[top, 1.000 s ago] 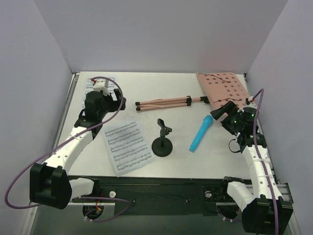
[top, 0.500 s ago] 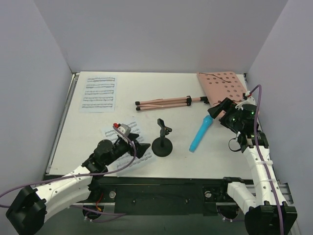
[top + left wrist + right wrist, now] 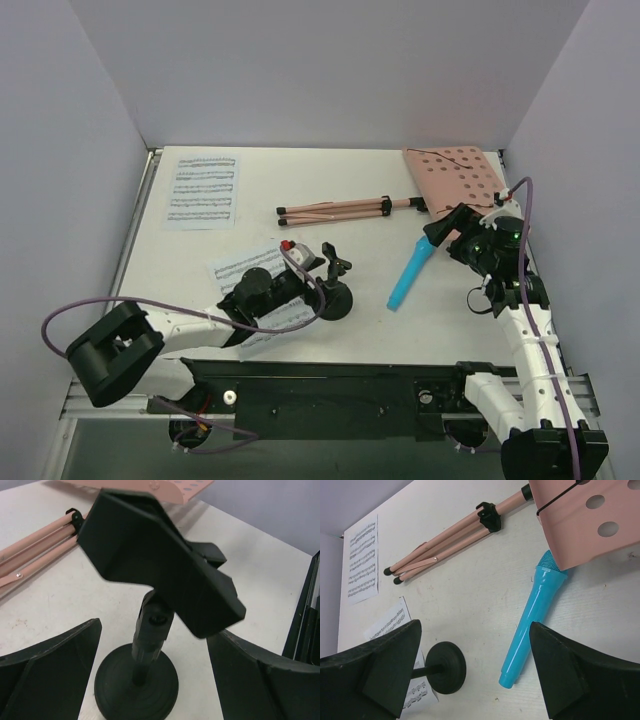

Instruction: Set up the instrument practice props

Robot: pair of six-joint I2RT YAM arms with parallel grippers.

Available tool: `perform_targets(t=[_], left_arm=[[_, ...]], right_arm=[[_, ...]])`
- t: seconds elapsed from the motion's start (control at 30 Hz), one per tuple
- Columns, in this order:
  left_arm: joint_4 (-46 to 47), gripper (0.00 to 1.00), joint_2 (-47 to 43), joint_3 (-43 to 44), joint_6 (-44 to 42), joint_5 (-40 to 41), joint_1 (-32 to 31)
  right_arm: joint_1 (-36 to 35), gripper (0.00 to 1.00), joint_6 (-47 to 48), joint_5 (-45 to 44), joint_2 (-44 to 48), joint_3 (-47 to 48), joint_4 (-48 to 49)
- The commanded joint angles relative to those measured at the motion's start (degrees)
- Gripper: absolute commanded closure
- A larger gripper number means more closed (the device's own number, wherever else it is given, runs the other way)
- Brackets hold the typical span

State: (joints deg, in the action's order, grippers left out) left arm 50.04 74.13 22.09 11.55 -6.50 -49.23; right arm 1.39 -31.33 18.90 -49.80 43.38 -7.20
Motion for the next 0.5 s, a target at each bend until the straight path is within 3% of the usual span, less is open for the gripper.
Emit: perform_targets(t=[0.0,0.1,0.13,0.17,0.2,0.27,0.3,0.37,0.47], left_arm=[[11.6,0.04,7.1,5.3,-3.0,0.5,-1.7],[13.7,0.04,11.1,7.5,-3.4,0.6,-1.8],[14.2,0.13,12.5,8.6,-3.3,0.4,-1.8],[14.3,0.32,13.0,9.3,-3.6,0.4,-1.8],[13.7,0.38,13.8,10.6,-3.6,0.4,-1.8],[11.2,0.61,14.0,13.1,-4.6,0.1,-1.8],[9.9,0.91,14.2,14.3,-5.8,-0.1,-1.6],[5.3,1.00,14.2,18.7,-8.3,0.8,-1.4],[1.1,1.00,15.0,25.3,-11.3,4.7,0.1]], right_arm=[[-0.5,0.17,1.7,-0.4,1.7,-0.3,0.0],[-0.6,0.17,1.7,0.0,1.9,-0.6,0.0],[-0.6,0.17,1.7,0.0,1.6,-0.6,0.1],[-0.6,0.18,1.7,0.1,1.7,-0.5,-0.1],[-0.6,0.18,1.6,0.1,1.7,-0.5,0.0],[-0.7,0.18,1.6,0.2,1.7,-0.4,0.1],[-0.6,0.18,1.7,0.2,1.6,-0.4,0.2],[-0.7,0.19,1.5,0.3,1.5,-0.6,0.5],[-0.8,0.19,1.4,0.3,1.2,-0.9,1.1]])
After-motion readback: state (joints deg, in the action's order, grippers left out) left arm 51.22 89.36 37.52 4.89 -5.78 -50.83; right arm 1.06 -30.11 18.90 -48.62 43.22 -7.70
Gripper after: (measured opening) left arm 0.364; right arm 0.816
